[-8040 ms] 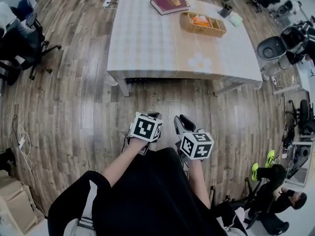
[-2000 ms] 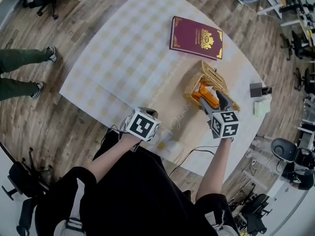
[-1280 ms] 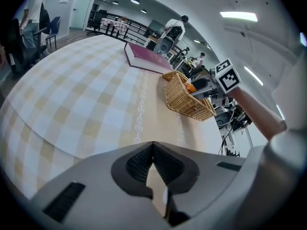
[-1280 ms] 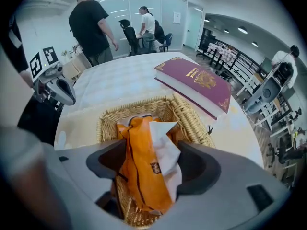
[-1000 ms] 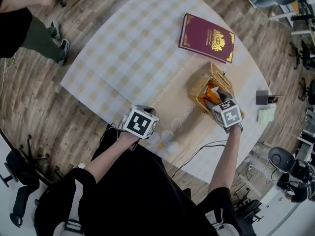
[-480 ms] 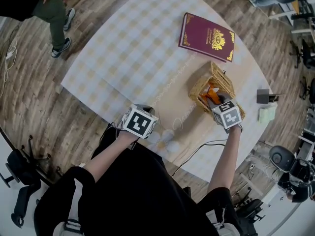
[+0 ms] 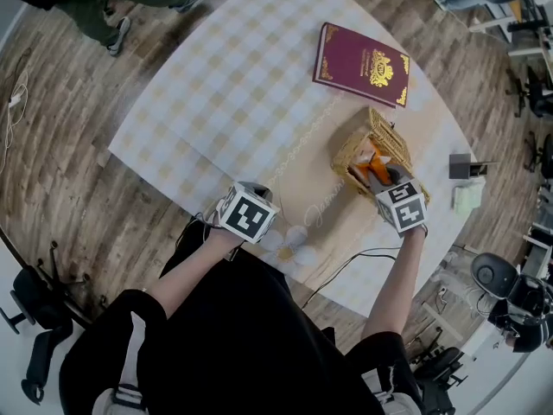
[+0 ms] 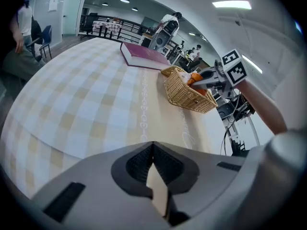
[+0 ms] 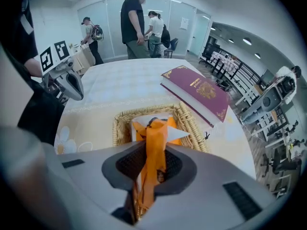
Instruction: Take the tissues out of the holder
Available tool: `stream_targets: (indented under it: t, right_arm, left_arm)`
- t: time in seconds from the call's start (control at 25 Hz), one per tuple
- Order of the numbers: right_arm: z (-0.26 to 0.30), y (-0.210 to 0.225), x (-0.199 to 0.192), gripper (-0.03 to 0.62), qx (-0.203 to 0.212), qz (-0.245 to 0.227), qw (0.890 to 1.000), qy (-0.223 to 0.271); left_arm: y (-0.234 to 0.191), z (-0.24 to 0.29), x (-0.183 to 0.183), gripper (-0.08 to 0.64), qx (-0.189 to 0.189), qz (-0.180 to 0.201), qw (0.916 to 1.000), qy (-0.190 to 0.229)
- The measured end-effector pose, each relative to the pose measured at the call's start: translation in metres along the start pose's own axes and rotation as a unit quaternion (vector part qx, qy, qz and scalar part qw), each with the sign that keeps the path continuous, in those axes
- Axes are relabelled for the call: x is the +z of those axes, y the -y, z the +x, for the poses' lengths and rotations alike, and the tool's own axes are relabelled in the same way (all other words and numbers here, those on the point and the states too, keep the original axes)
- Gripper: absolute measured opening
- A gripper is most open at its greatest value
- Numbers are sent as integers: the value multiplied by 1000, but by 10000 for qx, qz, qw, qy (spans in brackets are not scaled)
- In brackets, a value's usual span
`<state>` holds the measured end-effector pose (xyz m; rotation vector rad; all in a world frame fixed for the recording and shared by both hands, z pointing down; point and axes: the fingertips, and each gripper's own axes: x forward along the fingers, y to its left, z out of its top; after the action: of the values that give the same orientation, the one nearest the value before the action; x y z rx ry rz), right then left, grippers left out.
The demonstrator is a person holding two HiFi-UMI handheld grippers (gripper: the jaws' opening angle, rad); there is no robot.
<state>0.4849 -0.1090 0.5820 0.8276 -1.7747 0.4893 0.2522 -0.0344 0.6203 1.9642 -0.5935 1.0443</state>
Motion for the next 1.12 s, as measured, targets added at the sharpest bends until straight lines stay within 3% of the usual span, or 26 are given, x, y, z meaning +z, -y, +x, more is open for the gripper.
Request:
stream_targets:
  t: [0.88,1.12]
  right_arm:
    - [-65,-5,26,54,-792,88,9954,527]
    - [-69,-21,50,54,-857,88,9947,568]
  left_arm:
    - [-11,-19,-10,0,-5,161,9998,93]
    - [-26,-36,-8,0,-49,251,9996,149]
